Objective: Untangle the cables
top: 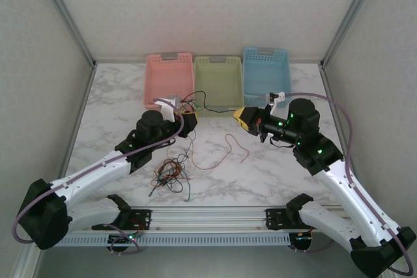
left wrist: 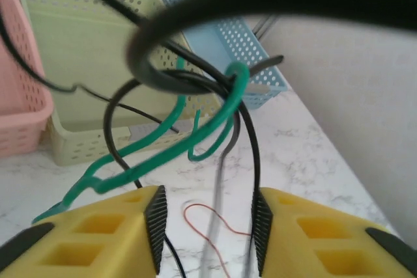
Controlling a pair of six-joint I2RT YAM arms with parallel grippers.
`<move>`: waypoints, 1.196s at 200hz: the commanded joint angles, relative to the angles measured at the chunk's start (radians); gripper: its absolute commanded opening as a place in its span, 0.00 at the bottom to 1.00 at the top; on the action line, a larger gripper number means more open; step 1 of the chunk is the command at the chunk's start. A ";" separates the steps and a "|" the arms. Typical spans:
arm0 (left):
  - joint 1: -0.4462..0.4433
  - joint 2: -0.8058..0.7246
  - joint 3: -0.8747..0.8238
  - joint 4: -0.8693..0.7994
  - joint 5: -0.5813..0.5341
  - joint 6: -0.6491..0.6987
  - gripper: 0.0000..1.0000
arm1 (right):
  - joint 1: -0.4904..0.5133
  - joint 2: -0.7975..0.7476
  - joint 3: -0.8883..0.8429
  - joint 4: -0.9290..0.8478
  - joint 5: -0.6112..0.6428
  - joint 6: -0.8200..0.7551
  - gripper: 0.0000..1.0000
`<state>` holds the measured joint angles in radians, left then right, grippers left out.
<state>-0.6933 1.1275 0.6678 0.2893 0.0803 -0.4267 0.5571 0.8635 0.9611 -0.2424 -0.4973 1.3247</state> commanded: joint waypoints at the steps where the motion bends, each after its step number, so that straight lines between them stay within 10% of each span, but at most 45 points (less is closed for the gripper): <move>1: -0.008 0.007 -0.014 0.065 0.000 0.002 0.25 | 0.011 -0.003 0.017 0.040 0.004 0.006 0.00; 47: -0.008 -0.075 -0.049 -0.009 -0.042 0.018 0.00 | 0.011 0.010 0.057 0.000 0.030 -0.035 0.00; 89: -0.008 -0.220 -0.082 -0.192 -0.122 0.030 0.00 | -0.021 0.056 0.185 -0.045 0.070 -0.103 0.00; 239: 0.023 -0.563 0.073 -0.775 -0.424 0.044 0.00 | -0.625 0.147 0.193 -0.258 -0.321 -0.376 0.00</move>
<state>-0.6827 0.6071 0.7013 -0.3573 -0.2466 -0.3943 -0.0006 0.9955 1.1767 -0.4694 -0.7811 1.0309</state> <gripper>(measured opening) 0.050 0.051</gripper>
